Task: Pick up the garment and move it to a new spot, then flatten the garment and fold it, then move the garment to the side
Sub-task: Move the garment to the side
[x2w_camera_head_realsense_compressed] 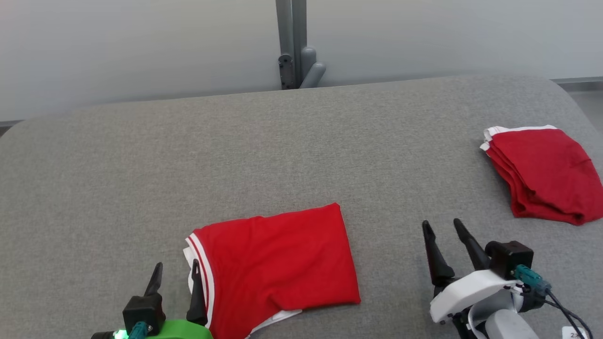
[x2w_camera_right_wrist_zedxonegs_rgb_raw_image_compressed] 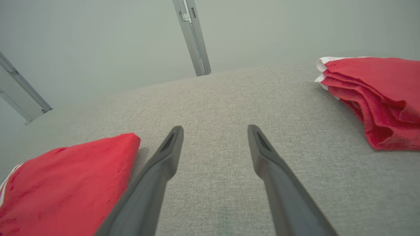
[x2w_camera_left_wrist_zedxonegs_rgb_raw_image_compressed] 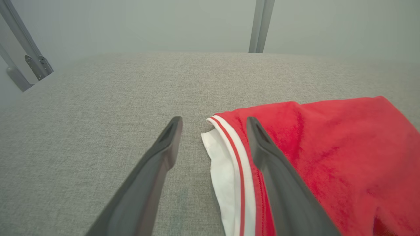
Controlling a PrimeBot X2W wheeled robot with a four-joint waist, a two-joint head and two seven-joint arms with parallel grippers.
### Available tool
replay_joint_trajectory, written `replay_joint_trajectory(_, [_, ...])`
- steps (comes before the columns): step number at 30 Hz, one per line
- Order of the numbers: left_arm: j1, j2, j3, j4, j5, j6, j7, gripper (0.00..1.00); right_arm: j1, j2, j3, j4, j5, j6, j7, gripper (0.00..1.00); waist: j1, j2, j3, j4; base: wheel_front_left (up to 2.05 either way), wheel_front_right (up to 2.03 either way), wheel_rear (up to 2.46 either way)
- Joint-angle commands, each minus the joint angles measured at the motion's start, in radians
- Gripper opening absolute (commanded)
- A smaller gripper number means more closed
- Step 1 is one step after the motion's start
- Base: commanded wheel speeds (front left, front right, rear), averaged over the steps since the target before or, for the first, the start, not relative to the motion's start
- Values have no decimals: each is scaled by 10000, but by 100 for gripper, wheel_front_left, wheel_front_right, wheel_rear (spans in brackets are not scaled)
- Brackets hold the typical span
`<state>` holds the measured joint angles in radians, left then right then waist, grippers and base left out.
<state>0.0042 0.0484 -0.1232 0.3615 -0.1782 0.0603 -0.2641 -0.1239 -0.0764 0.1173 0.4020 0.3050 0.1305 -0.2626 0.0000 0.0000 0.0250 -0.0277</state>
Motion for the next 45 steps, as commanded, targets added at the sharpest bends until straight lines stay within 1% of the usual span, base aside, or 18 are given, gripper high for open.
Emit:
replay_joint_trajectory(1, [-174, 44, -45, 23, -22, -26, 3, 100, -67, 31, 184, 75, 131, 1, -22, 100, 0, 0, 252, 520, 0, 0, 0])
replay_joint_trajectory(7, [-160, 49, -340, 158, -75, 28, 3, 100, -717, 131, 1588, 783, 1130, -1, -22, 100, 0, 0, 471, 1641, 0, 0, 0])
replay_joint_trajectory(11, [40, 43, -260, 190, 23, 44, 3, 100, -1180, 128, 2291, 1720, 1500, 1, -22, 100, 0, 0, 462, 2230, 0, 0, 0])
replay_joint_trajectory(15, [140, 40, -175, 181, 121, -67, 3, 100, -1638, 148, 2709, 3083, 1792, -1, -22, 100, 0, 0, 414, 2548, 0, 0, 0])
replay_joint_trajectory(18, [203, 40, -106, 115, -11, -28, 4, 100, -1951, 177, 2876, 3841, 2003, -1, -22, 100, 0, 0, 391, 2587, 0, 0, 0])
replay_joint_trajectory(19, [200, 40, -85, 105, -36, -12, 3, 100, -2005, 177, 2885, 4055, 2032, -1, -22, 73, 0, 0, 390, 2547, 0, 0, 0])
replay_joint_trajectory(20, [186, 40, -86, 98, -33, -23, 3, 100, -2076, 169, 2931, 4200, 2077, -1, -22, 38, 0, 0, 394, 2480, 0, 0, 0])
replay_joint_trajectory(21, [159, 38, -94, 73, -17, -32, 3, 100, -2140, 169, 2946, 4264, 2114, -1, -22, 0, 0, 0, 400, 2392, 0, 0, 0])
replay_joint_trajectory(25, [92, 40, -122, 3, 2, -66, 3, 100, -2366, 30, 2585, 4072, 2092, -5, -24, 0, 0, 0, 403, 1837, 0, 0, 0])
replay_joint_trajectory(28, [42, 41, -145, -34, 4, -73, 3, 100, -2274, -28, 2180, 3852, 1962, -9, -24, 0, 0, 0, 376, 1168, 0, 0, 0])
replay_joint_trajectory(32, [-121, 40, -136, -59, 50, -139, 5, 100, -2106, -127, 1691, 3623, 1800, -9, -24, 0, 0, 0, 344, -34, 0, 0, 0])
replay_joint_trajectory(33, [-121, 40, -136, -59, 50, -139, 5, 100, -2106, -127, 1691, 3623, 1800, -9, -24, 0, 0, 0, 344, -34, 0, 0, 0])
replay_joint_trajectory(37, [-285, 43, -172, -87, 63, -151, 5, 100, -2029, -188, 1407, 3482, 1618, -7, -24, 0, 0, 0, 385, -1371, 0, 0, 0])
replay_joint_trajectory(40, [-440, 43, -147, -66, 96, -190, 3, 100, -1971, -192, 1390, 3389, 1540, -7, -24, 0, 0, 0, 443, -2396, 0, 0, 0])
replay_joint_trajectory(42, [-543, 41, -156, -48, 114, -201, 3, 100, -1940, -183, 1421, 3310, 1572, -7, -24, 0, 0, 0, 498, -2966, 0, 0, 0])
replay_joint_trajectory(45, [-701, 43, -236, -5, 129, -230, 5, 100, -1951, -177, 1517, 3181, 1592, -7, -24, 0, 0, 0, 594, -3634, 0, 0, 0])
